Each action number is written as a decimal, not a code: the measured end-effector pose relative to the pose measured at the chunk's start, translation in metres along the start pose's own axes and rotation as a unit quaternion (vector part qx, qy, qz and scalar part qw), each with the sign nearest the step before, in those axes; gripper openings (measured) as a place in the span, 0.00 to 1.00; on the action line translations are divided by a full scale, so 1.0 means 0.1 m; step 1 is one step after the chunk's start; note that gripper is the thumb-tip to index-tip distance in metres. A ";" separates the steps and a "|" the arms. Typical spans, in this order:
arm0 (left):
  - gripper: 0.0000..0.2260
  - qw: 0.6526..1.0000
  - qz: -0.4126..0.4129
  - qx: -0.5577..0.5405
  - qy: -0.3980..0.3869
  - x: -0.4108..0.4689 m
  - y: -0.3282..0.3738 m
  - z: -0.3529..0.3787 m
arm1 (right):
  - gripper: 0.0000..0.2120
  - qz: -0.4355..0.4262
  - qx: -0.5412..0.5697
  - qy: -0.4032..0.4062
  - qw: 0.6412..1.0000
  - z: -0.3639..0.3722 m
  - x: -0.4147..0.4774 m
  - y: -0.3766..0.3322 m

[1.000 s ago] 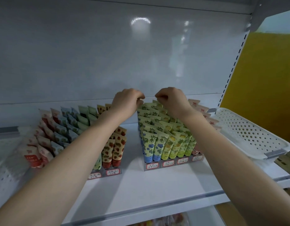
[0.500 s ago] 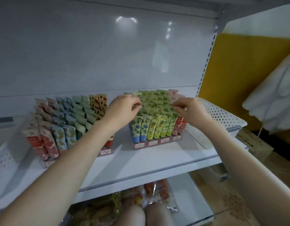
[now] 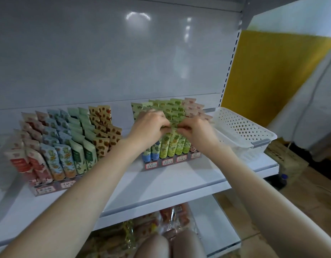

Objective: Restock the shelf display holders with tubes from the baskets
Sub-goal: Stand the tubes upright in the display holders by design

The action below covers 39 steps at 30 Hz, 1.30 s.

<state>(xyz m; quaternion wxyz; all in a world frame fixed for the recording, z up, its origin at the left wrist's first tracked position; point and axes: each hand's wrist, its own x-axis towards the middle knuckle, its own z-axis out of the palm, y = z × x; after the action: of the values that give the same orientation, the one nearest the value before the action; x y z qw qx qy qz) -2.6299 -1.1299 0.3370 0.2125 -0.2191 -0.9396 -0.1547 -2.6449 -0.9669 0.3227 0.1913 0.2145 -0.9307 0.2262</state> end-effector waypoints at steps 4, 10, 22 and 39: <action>0.10 1.000 0.014 0.008 -0.019 0.03 -0.06 -0.01 | 0.09 -0.008 -0.014 0.012 1.000 0.09 0.04 0.00; 0.11 0.999 -0.017 0.042 -0.028 0.08 -0.02 0.02 | 0.10 -0.013 -0.046 0.018 0.999 0.13 0.07 -0.01; 0.11 1.000 -0.015 -0.017 -0.011 0.04 -0.06 0.02 | 0.11 -0.006 -0.030 -0.001 1.000 0.05 0.05 -0.02; 0.11 0.998 -0.027 0.046 -0.026 0.22 -0.24 -0.09 | 0.09 -0.012 -0.028 -0.041 0.999 -0.10 0.37 -0.01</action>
<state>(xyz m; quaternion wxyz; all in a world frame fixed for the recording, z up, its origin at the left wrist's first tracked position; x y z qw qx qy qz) -2.6561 -1.1468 0.3501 0.1941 -0.1878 -0.9564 -0.1108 -2.6728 -0.9743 0.3484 0.1619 0.2293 -0.9411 0.1884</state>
